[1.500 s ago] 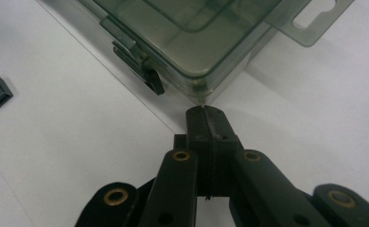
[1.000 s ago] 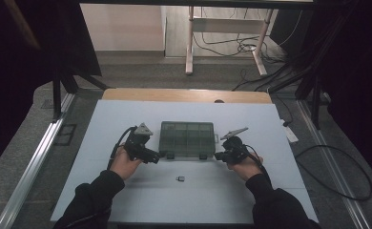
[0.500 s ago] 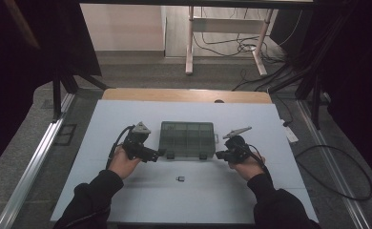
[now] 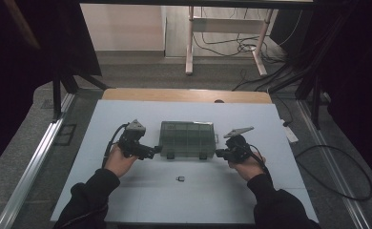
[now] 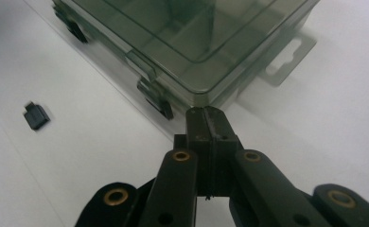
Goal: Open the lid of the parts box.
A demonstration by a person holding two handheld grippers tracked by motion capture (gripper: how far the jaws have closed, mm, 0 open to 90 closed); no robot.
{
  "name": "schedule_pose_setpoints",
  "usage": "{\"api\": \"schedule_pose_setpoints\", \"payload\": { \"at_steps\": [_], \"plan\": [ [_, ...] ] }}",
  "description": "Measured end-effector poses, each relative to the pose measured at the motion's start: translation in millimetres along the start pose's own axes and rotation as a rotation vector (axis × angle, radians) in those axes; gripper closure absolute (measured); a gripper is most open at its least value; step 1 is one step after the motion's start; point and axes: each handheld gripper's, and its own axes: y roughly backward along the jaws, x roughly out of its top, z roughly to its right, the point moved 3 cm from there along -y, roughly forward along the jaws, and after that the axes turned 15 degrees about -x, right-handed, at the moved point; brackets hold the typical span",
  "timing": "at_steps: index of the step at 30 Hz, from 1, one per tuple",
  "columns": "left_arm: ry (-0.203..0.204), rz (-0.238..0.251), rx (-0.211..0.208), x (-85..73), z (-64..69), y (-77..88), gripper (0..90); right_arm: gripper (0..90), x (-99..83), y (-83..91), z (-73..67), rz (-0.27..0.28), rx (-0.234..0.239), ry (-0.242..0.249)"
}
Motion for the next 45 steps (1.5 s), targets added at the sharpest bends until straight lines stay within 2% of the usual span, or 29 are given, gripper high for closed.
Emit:
{"api": "schedule_pose_setpoints", "payload": {
  "at_steps": [8, 17, 21, 32, 38, 40, 45],
  "plan": [
    [-0.017, -0.001, 0.006, -0.4, 0.2, 2.4, 0.0, 89.1, 6.5, 7.5, 1.3, 0.062, -0.003, -0.015],
    [-0.007, -0.005, -0.01, 0.0, 1.0, 0.3, 0.0, 89.1, 14.3, 11.0, 3.8, 0.104, -0.011, -0.024],
    [-0.002, -0.006, -0.019, 0.3, 1.9, -2.1, 0.0, 89.1, 19.2, 13.2, 6.6, 0.127, -0.012, -0.047],
    [0.003, -0.025, -0.015, 2.4, 6.4, -10.5, 0.0, 89.1, 27.3, 14.7, 9.1, 0.163, -0.029, -0.059],
    [-0.002, -0.012, -0.045, 6.0, 9.0, -12.3, 0.0, 89.1, 31.7, 15.7, 11.4, 0.178, -0.027, -0.073],
    [0.004, -0.018, -0.061, 6.6, 9.7, -14.6, 0.0, 89.1, 33.4, 16.0, 12.6, 0.18, -0.026, -0.075],
    [-0.007, -0.045, -0.064, 7.7, 11.8, -20.1, 0.4, 89.1, 36.9, 16.9, 14.5, 0.186, -0.02, -0.085]
  ]
}}
